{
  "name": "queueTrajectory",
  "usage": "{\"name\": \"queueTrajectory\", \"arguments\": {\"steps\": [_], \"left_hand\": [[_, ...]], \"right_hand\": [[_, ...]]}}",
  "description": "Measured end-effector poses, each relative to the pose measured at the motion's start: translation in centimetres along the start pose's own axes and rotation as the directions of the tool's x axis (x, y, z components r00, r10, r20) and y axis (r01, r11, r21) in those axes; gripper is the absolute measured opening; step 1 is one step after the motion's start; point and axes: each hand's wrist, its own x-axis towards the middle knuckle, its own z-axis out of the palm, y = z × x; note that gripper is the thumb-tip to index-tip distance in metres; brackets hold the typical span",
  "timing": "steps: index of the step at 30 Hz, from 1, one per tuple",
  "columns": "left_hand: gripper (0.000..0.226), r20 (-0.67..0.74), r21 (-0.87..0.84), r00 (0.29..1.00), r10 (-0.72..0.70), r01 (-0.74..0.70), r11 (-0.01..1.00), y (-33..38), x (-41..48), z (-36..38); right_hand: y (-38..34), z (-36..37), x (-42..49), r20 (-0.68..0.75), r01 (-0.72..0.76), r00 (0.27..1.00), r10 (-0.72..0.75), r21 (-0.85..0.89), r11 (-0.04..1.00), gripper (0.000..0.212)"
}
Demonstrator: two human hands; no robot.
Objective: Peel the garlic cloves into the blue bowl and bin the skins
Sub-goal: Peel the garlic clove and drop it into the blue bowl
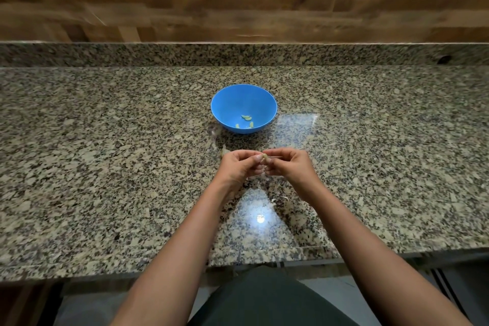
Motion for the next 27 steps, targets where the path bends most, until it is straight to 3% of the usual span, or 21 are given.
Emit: {"name": "queueTrajectory", "arguments": {"steps": [4, 9, 17, 21, 24, 27], "left_hand": [[0.005, -0.015, 0.009, 1.0, 0.003, -0.003, 1.0, -0.1, 0.1, 0.1], [0.009, -0.035, 0.137, 0.999, -0.014, 0.018, 0.99, -0.3, 0.2, 0.8], [0.012, -0.138, 0.393, 0.99, 0.007, 0.049, 0.918, -1.0, 0.3, -0.1], [0.02, -0.161, 0.523, 0.985, 0.065, 0.03, 0.852, -0.9, 0.1, -0.3], [0.014, -0.138, 0.533, 0.985, 0.1, -0.011, 0.846, -0.6, -0.1, -0.1], [0.005, -0.09, 0.478, 0.988, 0.129, -0.07, 0.876, -0.4, -0.1, -0.1]], "right_hand": [[-0.3, 0.0, -0.1, 0.012, 0.025, 1.0, -0.024, -0.06, 0.998, 0.012], [-0.2, 0.3, 0.2, 0.006, 0.028, 1.0, -0.027, -0.152, 0.988, 0.012], [0.0, -0.2, 0.3, -0.102, -0.02, 0.995, 0.024, 0.031, 0.999, 0.006], [0.5, -0.4, 0.0, -0.063, -0.08, 0.994, 0.089, 0.126, 0.989, 0.009], [0.9, -0.1, -0.1, -0.023, -0.104, 0.994, 0.108, 0.145, 0.984, 0.016], [1.1, 0.2, -0.1, -0.047, -0.052, 0.997, 0.054, 0.044, 0.998, 0.015]]}}
